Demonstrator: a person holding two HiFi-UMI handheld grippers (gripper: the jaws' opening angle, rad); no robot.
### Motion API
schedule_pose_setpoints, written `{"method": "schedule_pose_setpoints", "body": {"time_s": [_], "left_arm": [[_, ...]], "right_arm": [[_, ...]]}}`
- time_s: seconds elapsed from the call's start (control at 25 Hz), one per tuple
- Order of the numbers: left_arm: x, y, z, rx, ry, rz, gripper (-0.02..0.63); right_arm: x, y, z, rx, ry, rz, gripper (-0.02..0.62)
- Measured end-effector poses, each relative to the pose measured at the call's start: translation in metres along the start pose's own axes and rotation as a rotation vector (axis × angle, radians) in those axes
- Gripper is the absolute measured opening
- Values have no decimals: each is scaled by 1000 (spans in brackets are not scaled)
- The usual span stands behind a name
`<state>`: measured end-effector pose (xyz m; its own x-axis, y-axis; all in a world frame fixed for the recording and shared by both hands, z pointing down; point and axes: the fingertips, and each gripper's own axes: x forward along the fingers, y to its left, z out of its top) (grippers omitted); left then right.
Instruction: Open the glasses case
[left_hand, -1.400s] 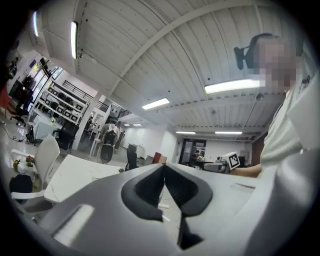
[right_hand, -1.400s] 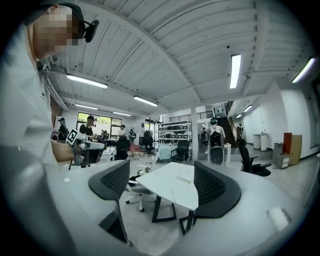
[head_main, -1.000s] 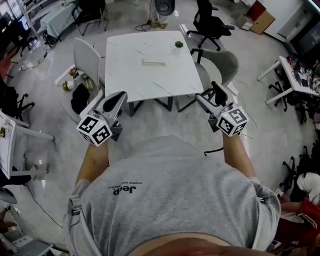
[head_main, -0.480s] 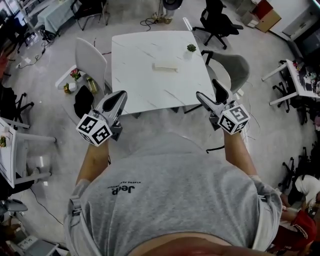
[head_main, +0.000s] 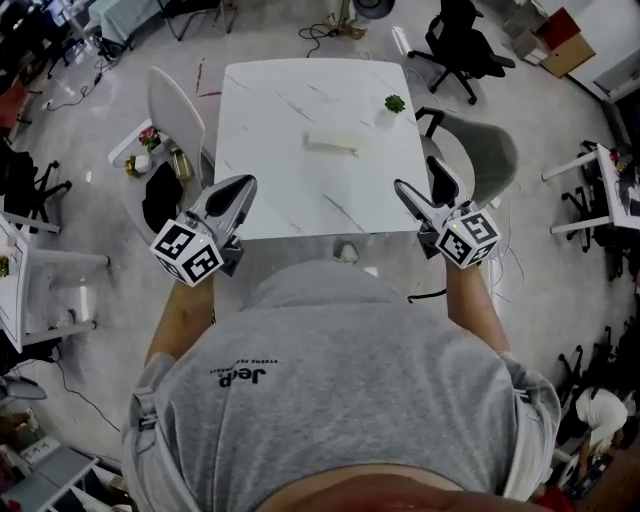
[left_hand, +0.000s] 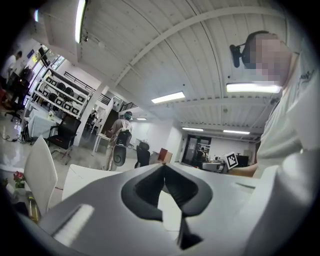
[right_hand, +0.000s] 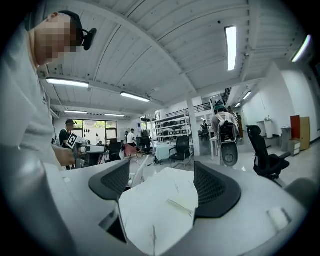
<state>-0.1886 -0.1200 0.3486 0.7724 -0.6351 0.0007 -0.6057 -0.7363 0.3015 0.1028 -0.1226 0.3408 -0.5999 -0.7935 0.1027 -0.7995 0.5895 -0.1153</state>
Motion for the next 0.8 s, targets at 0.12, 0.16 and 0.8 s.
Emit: {"method": "schedule_pose_setpoints", "body": {"time_s": [0.12,0.16,0.8], "left_arm": [[40,6,2,17,-10,69,58],[54,8,4,12,-18,95,58],[183,30,-5,-38,38,158,58]], "right_arm": [[23,-49,-4,25,-5,67,379],[31,-66,-5,31,0,94,379],[125,-163,-29,41,85,298,379]]}}
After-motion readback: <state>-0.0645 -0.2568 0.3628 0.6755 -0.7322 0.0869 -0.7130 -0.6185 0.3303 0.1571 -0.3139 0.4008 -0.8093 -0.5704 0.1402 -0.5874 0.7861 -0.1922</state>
